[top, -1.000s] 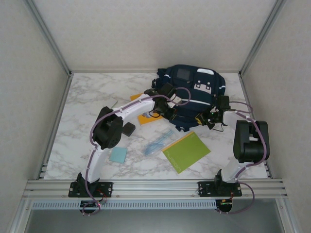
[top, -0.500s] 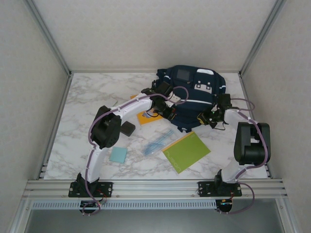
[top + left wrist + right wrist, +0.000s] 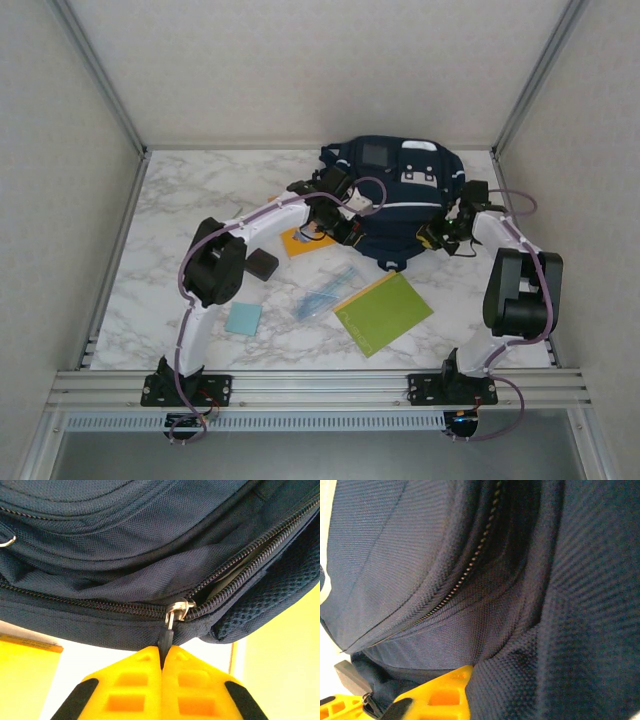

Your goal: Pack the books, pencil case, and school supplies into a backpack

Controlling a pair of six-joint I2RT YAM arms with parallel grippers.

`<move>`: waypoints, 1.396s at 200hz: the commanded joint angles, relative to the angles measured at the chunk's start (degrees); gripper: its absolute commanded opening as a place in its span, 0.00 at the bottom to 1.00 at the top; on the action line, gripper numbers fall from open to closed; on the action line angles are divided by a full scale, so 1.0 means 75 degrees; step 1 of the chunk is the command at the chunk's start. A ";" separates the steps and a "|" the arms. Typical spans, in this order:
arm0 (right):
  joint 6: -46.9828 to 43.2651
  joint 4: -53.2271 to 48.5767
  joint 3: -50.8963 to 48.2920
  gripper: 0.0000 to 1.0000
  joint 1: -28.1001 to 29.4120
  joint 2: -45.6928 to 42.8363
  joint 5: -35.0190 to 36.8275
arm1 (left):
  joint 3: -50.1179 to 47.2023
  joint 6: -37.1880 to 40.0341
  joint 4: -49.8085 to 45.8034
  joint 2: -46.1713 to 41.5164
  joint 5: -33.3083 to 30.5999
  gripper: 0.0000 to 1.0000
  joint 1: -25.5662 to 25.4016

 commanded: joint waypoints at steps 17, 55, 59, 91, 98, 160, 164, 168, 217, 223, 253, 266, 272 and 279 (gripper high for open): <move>0.0401 -0.0098 -0.0044 0.63 -0.0382 -0.0818 -0.0360 | 0.0587 -0.1451 -0.0944 -0.0238 0.0337 0.00 0.0166; 0.1537 0.0304 -0.1186 0.74 0.0153 -0.1890 -0.1289 | 0.1720 -0.2614 -0.0517 0.0206 0.0794 0.00 -0.0098; 0.1682 0.0389 -0.1287 0.74 0.0251 -0.1974 -0.1289 | 0.1801 -0.2708 -0.0467 0.0237 0.0851 0.00 -0.0118; 0.3289 0.1892 -0.2053 0.78 0.0972 -0.2306 -0.1194 | 0.1993 -0.3294 0.0032 0.0192 0.1204 0.00 -0.0370; 0.3564 0.2223 -0.2158 0.78 0.1085 -0.2284 -0.0978 | 0.1982 -0.3345 0.0055 0.0160 0.1273 0.00 -0.0434; 0.3006 0.2504 -0.1971 0.00 0.1327 -0.1956 0.0793 | 0.0947 -0.2518 -0.0568 -0.0321 0.0586 0.00 -0.0427; 0.2844 0.2364 -0.1925 0.00 0.1330 -0.2006 0.0857 | 0.0882 -0.2322 -0.0658 -0.0333 0.0327 0.00 -0.0382; 0.2695 0.2203 -0.1879 0.00 0.1331 -0.2058 0.0919 | 0.0833 -0.2177 -0.0753 -0.0339 0.0053 0.00 -0.0341; 0.1269 0.0981 -0.1539 0.00 0.1318 -0.2597 0.1316 | 0.0527 -0.0596 -0.0908 0.0030 -0.3103 0.00 0.0405; 0.1196 0.0952 -0.1539 0.00 0.1323 -0.2611 0.1268 | 0.0554 -0.0427 -0.0831 0.0117 -0.3263 0.00 0.0516; 0.1008 0.0910 -0.1491 0.00 0.1320 -0.2464 0.0917 | 0.1083 -0.0017 -0.0637 0.0591 -0.3428 0.00 0.0977; 0.0964 0.1001 -0.1492 0.00 0.1320 -0.2376 0.0689 | 0.1307 0.0109 -0.0435 0.0736 -0.3618 0.00 0.1102; 0.0940 0.1038 -0.1497 0.00 0.1314 -0.2336 0.0574 | 0.1481 0.0186 -0.0429 0.0813 -0.3696 0.00 0.1145; 0.0917 0.1034 -0.1486 0.00 0.1325 -0.2293 0.0526 | 0.1702 0.0262 -0.0444 0.0922 -0.3740 0.00 0.1203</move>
